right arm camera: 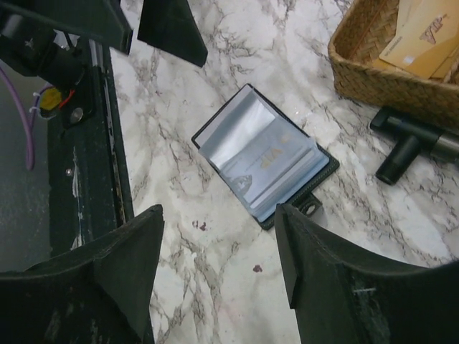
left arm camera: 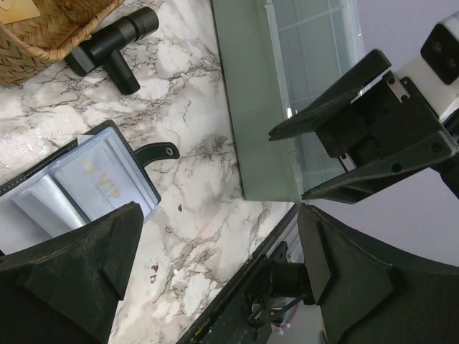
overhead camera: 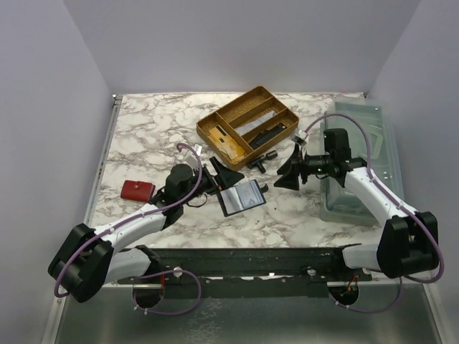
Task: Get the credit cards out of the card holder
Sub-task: Remove the credit card from the card holder.
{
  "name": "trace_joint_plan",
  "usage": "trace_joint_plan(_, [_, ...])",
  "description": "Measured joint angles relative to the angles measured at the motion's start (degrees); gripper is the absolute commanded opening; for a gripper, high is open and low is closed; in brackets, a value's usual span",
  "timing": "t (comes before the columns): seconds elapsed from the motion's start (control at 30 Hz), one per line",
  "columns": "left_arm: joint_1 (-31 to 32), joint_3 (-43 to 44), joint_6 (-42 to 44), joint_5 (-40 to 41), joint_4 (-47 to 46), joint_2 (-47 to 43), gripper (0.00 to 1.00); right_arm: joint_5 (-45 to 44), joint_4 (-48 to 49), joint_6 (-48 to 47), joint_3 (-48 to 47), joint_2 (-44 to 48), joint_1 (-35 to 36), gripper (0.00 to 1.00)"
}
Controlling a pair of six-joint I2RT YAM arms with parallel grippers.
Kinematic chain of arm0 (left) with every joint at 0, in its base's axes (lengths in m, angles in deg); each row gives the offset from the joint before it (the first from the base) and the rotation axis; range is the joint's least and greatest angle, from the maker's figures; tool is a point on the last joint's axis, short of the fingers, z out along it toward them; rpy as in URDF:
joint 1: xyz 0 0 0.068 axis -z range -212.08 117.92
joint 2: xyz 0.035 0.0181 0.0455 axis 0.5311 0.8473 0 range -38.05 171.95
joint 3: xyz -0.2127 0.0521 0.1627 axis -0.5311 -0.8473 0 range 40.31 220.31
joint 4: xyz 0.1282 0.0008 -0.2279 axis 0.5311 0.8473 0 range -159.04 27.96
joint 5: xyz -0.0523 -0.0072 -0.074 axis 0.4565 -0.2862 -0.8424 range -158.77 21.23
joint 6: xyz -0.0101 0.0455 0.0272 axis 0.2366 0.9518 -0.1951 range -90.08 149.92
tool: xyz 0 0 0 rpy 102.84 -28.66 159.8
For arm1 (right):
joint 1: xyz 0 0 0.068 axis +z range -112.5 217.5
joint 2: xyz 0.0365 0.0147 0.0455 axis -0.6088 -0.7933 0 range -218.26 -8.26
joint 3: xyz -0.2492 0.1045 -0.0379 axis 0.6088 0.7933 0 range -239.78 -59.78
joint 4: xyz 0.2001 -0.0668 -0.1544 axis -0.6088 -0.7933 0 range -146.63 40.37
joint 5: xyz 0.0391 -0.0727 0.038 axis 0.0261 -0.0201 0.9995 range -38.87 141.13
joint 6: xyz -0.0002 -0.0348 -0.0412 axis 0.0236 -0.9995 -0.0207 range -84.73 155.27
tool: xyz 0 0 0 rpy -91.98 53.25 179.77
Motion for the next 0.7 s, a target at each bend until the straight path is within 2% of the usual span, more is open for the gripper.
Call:
trace_joint_plan(0.07, [0.35,-0.07,-0.02,0.57,-0.02,0.0,0.9,-1.79,-0.63,0.76,-2.82,-2.56,2.25,0.67])
trace_joint_plan(0.2, [1.29,-0.33,-0.46,2.32,0.0,0.07,0.85,-5.01,-0.85,3.32,-8.72,-7.21,5.55,0.52])
trace_joint_plan(0.4, [2.45,1.07,-1.4,4.31,-0.31,4.74,0.72,-7.34,4.22,11.76,-7.04,-8.39,6.23,0.42])
trace_joint_plan(0.57, [3.15,2.16,-2.03,6.6,0.02,8.31,0.6,-9.7,6.36,15.26,-6.64,-12.96,9.35,0.14])
trace_joint_plan(0.67, [3.69,2.16,-2.36,7.69,0.07,10.84,0.59,-11.72,7.34,17.38,-5.77,-14.71,11.23,0.06])
trace_joint_plan(0.7, [3.93,2.16,-2.54,8.11,0.2,12.0,0.56,-12.41,7.67,17.88,-5.64,-15.26,11.72,0.03])
